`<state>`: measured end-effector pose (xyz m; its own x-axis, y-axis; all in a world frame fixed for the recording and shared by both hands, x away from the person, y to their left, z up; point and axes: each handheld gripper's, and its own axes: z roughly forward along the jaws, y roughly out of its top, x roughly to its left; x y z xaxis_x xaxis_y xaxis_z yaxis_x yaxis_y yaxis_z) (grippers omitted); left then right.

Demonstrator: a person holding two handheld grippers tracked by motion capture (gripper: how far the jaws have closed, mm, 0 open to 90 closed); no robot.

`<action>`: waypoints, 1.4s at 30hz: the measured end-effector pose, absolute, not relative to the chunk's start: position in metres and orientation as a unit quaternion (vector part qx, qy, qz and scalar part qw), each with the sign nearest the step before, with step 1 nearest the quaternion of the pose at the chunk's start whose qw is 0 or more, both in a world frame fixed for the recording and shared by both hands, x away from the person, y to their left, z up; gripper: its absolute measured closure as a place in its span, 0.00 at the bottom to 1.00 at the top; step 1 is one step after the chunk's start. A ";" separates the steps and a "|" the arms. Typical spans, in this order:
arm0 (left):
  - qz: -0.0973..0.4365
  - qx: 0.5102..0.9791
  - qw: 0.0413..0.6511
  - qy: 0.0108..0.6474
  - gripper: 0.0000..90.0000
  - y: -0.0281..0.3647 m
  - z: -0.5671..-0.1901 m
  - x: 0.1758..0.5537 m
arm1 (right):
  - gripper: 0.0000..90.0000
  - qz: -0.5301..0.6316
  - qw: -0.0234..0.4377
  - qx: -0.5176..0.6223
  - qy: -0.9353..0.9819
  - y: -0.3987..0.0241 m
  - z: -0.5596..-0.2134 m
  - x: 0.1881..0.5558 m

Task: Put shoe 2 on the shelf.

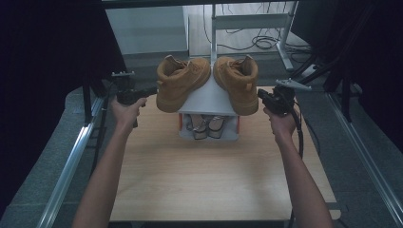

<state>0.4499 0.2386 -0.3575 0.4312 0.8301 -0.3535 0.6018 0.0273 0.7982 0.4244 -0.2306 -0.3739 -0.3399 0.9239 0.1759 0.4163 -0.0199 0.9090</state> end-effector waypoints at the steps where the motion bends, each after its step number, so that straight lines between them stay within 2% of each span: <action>1: 0.116 0.687 0.494 0.521 1.00 0.238 -0.357 0.450 | 0.99 0.495 0.257 0.514 0.651 -0.230 -0.374 0.424; 6: 0.102 0.676 0.509 0.523 1.00 0.236 -0.355 0.451 | 0.99 0.504 0.248 0.508 0.653 -0.219 -0.374 0.425; 12: 0.154 0.700 0.472 0.514 1.00 0.224 -0.349 0.446 | 0.99 0.503 0.244 0.496 0.664 -0.201 -0.374 0.426; 19: 0.124 0.689 0.494 0.515 1.00 0.227 -0.348 0.448 | 0.99 0.504 0.243 0.498 0.663 -0.197 -0.374 0.429; 21: 0.092 0.687 0.512 0.508 1.00 0.225 -0.349 0.449 | 0.99 0.504 0.243 0.499 0.662 -0.197 -0.375 0.430; 23: 0.085 0.691 0.516 0.500 1.00 0.217 -0.348 0.449 | 0.99 0.502 0.243 0.498 0.663 -0.197 -0.374 0.431; 29: 0.078 0.697 0.515 0.492 1.00 0.197 -0.347 0.454 | 0.99 0.501 0.245 0.494 0.667 -0.197 -0.374 0.433; 42: 0.072 0.694 0.510 0.503 1.00 0.186 -0.353 0.476 | 0.99 0.493 0.254 0.497 0.668 -0.194 -0.376 0.455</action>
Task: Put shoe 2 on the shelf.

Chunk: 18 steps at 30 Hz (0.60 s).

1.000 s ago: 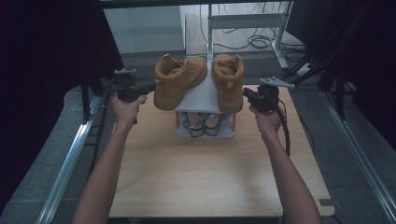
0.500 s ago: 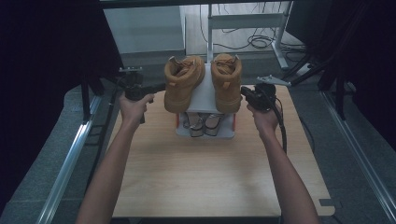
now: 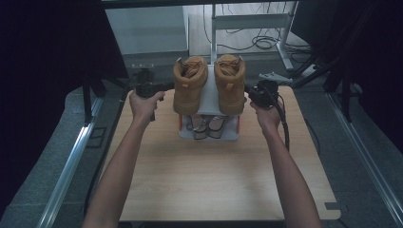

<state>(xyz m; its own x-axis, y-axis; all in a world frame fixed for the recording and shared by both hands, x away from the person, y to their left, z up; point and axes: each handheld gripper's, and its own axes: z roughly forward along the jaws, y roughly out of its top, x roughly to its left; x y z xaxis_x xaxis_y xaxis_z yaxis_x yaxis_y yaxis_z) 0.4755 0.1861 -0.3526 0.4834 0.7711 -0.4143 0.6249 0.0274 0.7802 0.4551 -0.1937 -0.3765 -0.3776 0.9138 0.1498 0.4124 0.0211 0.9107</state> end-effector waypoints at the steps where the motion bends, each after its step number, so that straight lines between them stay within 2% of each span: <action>1: 0.072 0.692 0.511 0.504 1.00 0.185 -0.354 0.477 | 0.99 0.491 0.255 0.498 0.667 -0.193 -0.377 0.457; 7: 0.055 0.690 0.518 0.502 1.00 0.175 -0.359 0.486 | 0.99 0.487 0.249 0.490 0.678 -0.180 -0.378 0.467; 18: 0.072 0.688 0.515 0.506 1.00 0.163 -0.360 0.483 | 1.00 0.495 0.244 0.491 0.674 -0.171 -0.382 0.469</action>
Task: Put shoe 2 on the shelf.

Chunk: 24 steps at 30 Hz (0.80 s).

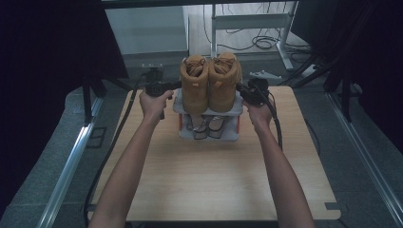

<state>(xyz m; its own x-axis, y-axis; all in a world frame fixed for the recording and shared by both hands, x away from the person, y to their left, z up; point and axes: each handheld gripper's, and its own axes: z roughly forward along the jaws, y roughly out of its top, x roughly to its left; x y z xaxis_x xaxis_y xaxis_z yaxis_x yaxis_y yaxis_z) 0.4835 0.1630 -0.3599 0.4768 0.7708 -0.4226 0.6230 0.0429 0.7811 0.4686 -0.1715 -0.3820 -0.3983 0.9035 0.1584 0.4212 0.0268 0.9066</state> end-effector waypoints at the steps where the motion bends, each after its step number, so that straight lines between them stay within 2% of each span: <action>1: 0.075 0.689 0.514 0.505 1.00 0.163 -0.360 0.483 | 1.00 0.498 0.243 0.491 0.673 -0.172 -0.383 0.468; 8: 0.078 0.689 0.515 0.504 1.00 0.163 -0.360 0.483 | 1.00 0.497 0.247 0.492 0.671 -0.170 -0.383 0.467; 24: 0.090 0.674 0.543 0.493 0.99 0.188 -0.362 0.467 | 0.99 0.547 0.211 0.485 0.649 -0.200 -0.384 0.439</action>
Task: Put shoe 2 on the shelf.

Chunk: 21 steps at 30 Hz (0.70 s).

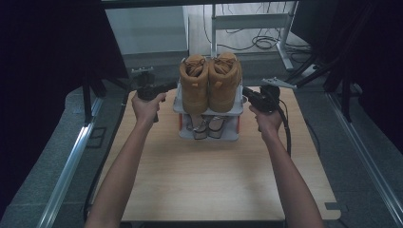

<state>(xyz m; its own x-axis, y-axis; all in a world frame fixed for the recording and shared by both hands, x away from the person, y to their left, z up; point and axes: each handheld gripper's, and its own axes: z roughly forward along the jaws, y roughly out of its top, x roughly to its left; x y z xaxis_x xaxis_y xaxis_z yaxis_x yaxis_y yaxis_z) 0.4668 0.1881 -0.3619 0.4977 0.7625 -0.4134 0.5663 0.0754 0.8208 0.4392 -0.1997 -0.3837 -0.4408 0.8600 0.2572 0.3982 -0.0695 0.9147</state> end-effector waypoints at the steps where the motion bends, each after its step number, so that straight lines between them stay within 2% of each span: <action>1: 0.094 0.673 0.544 0.492 0.99 0.189 -0.362 0.464 | 0.98 0.550 0.210 0.483 0.648 -0.201 -0.383 0.438; 11: 0.104 0.671 0.565 0.469 0.94 0.207 -0.361 0.429 | 0.90 0.582 0.199 0.454 0.645 -0.215 -0.380 0.408; 18: 0.103 0.680 0.583 0.432 0.73 0.219 -0.373 0.400 | 0.65 0.577 0.205 0.444 0.654 -0.220 -0.387 0.386; 21: 0.112 0.684 0.585 0.421 0.68 0.224 -0.380 0.386 | 0.61 0.577 0.203 0.442 0.656 -0.223 -0.394 0.375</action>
<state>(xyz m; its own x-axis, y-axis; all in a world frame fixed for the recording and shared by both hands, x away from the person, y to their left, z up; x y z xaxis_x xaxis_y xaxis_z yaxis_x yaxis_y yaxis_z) 0.3861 0.2243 -0.3804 0.6201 0.7070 -0.3402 0.4453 0.0398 0.8945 0.3752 -0.2227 -0.3935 -0.5265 0.8145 0.2436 0.3460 -0.0564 0.9365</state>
